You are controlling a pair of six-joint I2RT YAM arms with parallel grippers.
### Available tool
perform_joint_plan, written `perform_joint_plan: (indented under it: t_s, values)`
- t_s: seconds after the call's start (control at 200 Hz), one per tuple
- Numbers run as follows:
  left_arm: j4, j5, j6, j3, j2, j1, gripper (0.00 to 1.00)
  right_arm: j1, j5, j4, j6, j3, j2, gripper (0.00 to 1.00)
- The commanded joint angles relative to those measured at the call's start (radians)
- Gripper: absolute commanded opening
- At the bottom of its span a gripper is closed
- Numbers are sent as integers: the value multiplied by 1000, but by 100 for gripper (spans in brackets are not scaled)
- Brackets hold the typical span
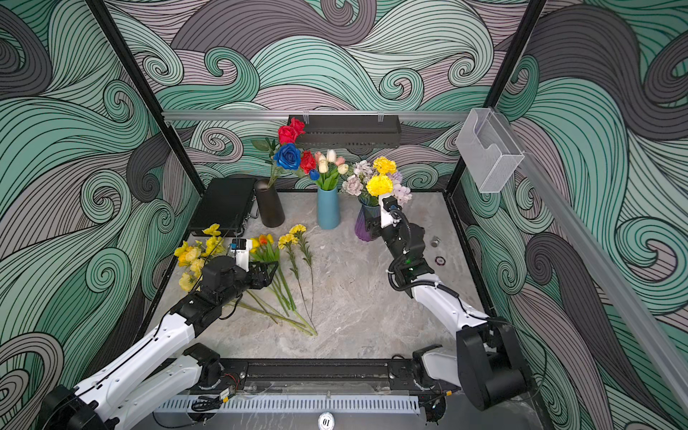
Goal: Pick out yellow flowers from the vase
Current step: Place the flower at the center of the board.
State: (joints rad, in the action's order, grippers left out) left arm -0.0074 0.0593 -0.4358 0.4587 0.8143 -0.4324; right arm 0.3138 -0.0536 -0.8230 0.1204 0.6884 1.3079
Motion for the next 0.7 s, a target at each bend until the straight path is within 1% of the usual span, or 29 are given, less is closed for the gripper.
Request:
perform_joint_plan:
  t_s: [0.0,0.145,0.24,0.475,0.565,0.695]
  values:
    - [76,-4,6,-9,-13,7,76,-10,49,-126,50,26,40,67]
    - [94,-5,6,-26,-13,7,76,-15,78,-154,55,53,82,64]
    - [101,-4,5,-33,-17,7,76,-23,75,-153,55,80,107,62]
    - [114,13,8,-32,-16,7,77,-37,50,-140,28,148,173,53]
    - [118,20,6,-28,-11,7,77,-37,48,-130,19,168,189,47]
    - [137,50,2,-20,2,7,77,-37,51,-130,7,178,195,44]
